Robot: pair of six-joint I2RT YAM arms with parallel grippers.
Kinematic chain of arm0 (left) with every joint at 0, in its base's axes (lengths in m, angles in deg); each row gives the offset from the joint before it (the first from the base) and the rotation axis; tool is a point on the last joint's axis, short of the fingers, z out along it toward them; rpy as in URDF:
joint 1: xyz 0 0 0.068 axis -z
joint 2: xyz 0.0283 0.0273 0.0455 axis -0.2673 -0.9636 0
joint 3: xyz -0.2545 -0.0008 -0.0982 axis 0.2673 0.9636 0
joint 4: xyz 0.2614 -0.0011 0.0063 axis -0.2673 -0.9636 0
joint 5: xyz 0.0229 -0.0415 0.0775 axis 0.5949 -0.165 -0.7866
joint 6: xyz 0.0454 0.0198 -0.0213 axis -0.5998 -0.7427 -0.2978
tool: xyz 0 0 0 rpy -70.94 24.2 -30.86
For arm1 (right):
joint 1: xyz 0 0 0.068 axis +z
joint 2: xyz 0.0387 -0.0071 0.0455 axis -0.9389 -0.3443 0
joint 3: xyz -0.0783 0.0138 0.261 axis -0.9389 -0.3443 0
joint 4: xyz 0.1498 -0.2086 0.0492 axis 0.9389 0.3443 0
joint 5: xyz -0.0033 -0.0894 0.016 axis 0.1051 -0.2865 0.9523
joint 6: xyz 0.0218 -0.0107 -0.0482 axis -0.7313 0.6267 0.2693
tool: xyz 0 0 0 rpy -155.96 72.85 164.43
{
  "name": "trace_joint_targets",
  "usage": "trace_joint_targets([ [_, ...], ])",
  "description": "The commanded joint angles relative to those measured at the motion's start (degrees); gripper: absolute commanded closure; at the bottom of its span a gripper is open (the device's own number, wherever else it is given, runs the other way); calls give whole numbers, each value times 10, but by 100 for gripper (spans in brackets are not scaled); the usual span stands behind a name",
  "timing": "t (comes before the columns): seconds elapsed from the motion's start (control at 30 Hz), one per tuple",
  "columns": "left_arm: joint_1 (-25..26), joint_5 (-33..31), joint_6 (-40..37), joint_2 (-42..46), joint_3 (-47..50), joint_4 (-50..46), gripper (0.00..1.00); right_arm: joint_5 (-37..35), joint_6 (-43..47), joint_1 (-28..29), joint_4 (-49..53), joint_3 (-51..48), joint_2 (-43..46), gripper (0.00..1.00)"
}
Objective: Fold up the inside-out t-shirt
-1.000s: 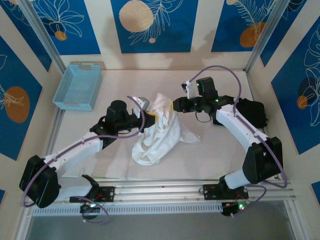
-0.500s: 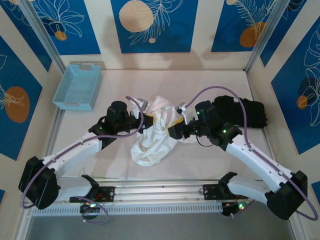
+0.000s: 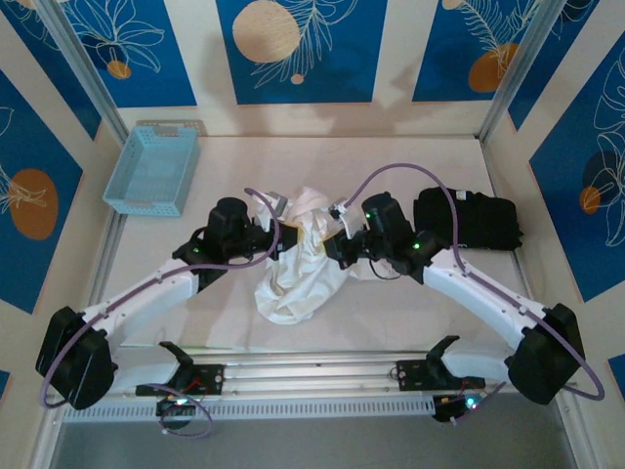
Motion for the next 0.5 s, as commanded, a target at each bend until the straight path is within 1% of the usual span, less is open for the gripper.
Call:
trace_joint_targets([
  [0.0,-30,-3,1,16,19,2,100,91,-5,-36,18,19,42,99],
  [0.07,-48,15,5,14,31,8,99,145,-10,-57,14,19,44,99],
  [0.1,-57,20,5,14,40,13,97,168,-20,-66,8,19,41,99],
  [0.2,-73,19,6,13,62,20,94,223,-45,-88,-16,19,31,99],
  [0.27,-76,0,4,11,72,14,90,247,-68,-97,-39,17,25,100],
  [0.3,-76,-16,1,9,73,4,86,256,-78,-101,-50,16,22,100],
  [0.37,-74,-43,-10,9,68,-24,75,263,-96,-103,-67,16,13,100],
  [0.43,-69,-71,-22,16,64,-52,61,264,-105,-103,-73,18,4,100],
  [0.47,-66,-88,-27,23,64,-65,56,260,-108,-103,-74,18,1,100],
])
